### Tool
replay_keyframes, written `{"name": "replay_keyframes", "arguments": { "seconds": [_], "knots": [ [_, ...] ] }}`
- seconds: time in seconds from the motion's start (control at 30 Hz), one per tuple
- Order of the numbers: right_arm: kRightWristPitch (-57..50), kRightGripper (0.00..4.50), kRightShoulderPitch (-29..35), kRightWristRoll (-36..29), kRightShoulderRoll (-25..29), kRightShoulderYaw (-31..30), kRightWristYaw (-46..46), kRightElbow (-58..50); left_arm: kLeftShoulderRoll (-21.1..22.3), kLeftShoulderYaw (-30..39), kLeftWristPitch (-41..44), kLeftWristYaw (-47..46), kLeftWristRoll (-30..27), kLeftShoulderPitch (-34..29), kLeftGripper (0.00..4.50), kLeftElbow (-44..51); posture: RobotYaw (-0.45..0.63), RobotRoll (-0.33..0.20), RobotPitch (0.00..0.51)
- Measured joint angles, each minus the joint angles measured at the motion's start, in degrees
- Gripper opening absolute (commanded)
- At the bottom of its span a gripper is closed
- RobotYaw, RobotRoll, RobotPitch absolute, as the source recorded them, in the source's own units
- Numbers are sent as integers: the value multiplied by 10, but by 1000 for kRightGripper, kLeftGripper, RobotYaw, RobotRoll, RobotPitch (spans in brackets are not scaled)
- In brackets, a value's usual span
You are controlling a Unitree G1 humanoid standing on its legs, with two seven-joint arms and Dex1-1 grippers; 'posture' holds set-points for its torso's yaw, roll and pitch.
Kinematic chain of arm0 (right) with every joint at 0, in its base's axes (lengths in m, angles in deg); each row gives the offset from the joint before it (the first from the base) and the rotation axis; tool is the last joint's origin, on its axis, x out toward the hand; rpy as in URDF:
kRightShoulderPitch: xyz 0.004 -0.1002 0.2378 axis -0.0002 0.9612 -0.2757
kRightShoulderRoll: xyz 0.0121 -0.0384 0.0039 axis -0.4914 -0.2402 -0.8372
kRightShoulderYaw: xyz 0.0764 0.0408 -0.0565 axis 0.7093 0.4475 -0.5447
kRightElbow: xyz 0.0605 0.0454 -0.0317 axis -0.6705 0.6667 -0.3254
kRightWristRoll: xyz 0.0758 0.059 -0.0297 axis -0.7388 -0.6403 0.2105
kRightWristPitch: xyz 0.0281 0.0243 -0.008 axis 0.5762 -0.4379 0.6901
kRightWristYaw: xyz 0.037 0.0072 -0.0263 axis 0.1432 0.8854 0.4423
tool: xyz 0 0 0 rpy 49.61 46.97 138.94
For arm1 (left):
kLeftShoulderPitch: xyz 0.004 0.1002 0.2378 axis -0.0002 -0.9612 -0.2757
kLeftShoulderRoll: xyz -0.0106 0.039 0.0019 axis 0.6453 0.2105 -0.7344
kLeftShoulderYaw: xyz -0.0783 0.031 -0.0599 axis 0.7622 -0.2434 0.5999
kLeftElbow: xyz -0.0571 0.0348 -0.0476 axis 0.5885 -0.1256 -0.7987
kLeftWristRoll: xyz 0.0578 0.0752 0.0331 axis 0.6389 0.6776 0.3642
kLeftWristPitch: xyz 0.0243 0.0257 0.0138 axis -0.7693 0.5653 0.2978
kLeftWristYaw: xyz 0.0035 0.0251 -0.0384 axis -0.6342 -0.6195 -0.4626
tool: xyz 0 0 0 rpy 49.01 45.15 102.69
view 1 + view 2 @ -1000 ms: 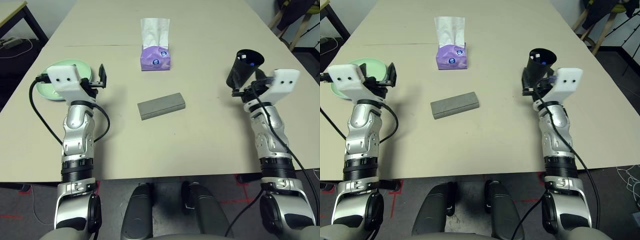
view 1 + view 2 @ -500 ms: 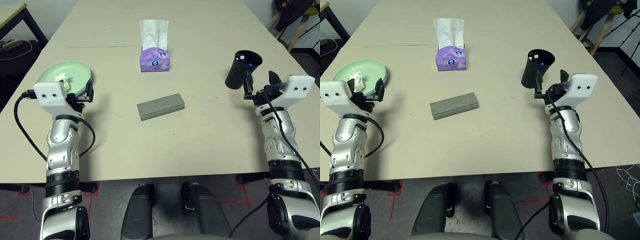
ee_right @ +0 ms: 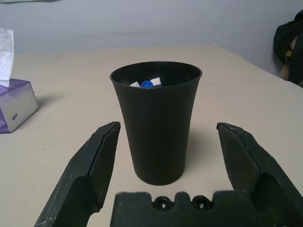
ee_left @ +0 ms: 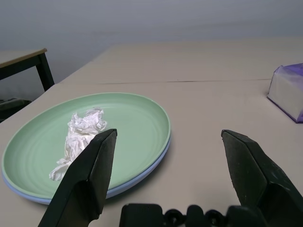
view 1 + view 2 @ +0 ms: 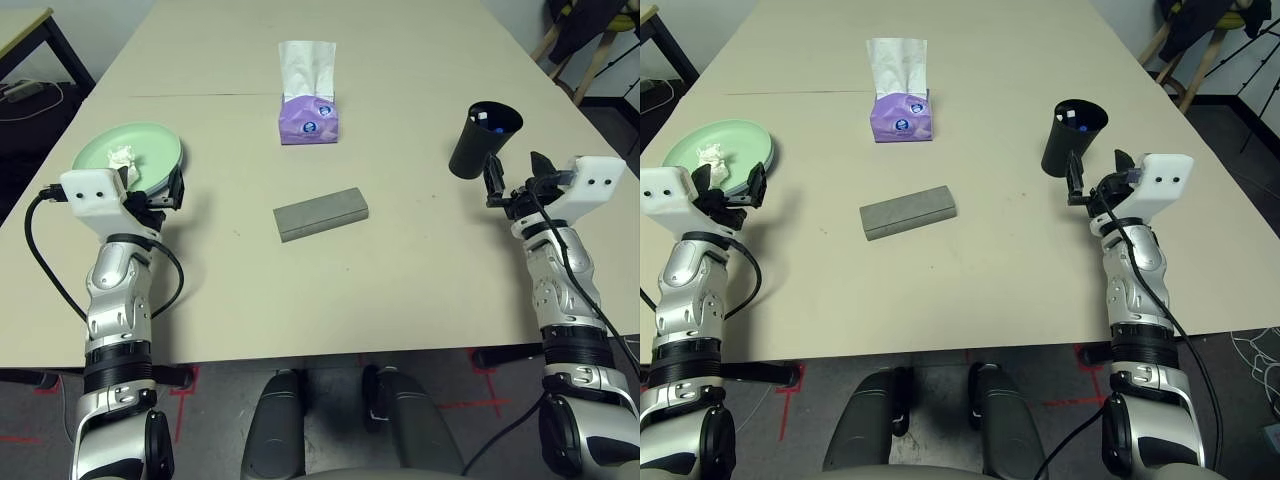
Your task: Organize and tidy the items on the table.
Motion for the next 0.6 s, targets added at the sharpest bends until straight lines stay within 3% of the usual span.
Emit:
{"name": "replay_keyframes", "arguments": {
  "seconds": [0.6],
  "knots": [
    [-10, 4466, 1, 0, 7, 0, -4, -17, 3, 0, -2, 14, -8, 5, 4500, -2, 66, 0, 138]
  ]
}}
